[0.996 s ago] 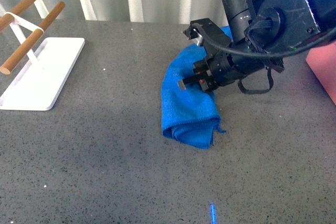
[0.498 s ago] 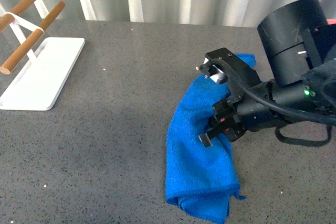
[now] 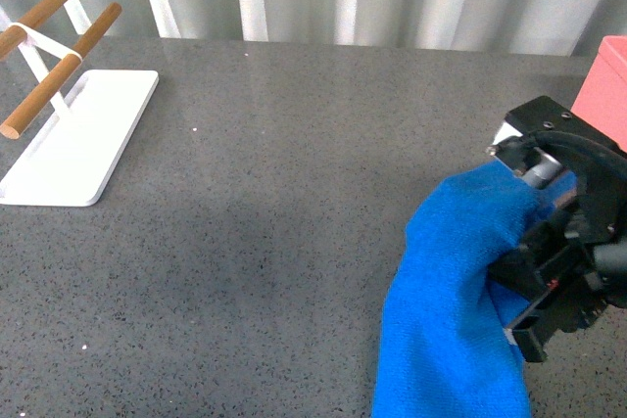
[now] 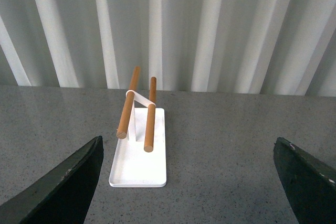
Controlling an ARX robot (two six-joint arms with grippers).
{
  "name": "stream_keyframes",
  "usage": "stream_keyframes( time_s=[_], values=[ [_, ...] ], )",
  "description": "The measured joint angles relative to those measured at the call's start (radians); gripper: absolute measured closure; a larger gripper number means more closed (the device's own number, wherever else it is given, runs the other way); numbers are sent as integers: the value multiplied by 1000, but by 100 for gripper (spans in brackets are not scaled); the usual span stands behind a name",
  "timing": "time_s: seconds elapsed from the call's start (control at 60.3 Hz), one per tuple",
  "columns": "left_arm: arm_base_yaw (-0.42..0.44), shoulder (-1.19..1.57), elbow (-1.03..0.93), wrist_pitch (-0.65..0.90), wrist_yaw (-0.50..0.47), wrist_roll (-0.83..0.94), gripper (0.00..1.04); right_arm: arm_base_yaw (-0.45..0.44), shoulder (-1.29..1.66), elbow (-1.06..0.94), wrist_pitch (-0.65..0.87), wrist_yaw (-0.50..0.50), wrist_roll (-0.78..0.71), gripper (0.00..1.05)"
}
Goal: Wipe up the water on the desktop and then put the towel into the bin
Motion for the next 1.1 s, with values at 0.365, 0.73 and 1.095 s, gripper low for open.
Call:
stream_keyframes(
  time_s=[0.365, 0.73, 1.095],
  values=[
    [0, 0, 0, 0, 0, 0, 7, -171, -45, -21, -46, -13, -77, 102],
    [0, 0, 0, 0, 0, 0, 7, -229, -66, 60, -69, -17, -95, 102],
    [0, 0, 0, 0, 0, 0, 7, -283, -138, 390, -166, -12, -76, 102]
  ],
)
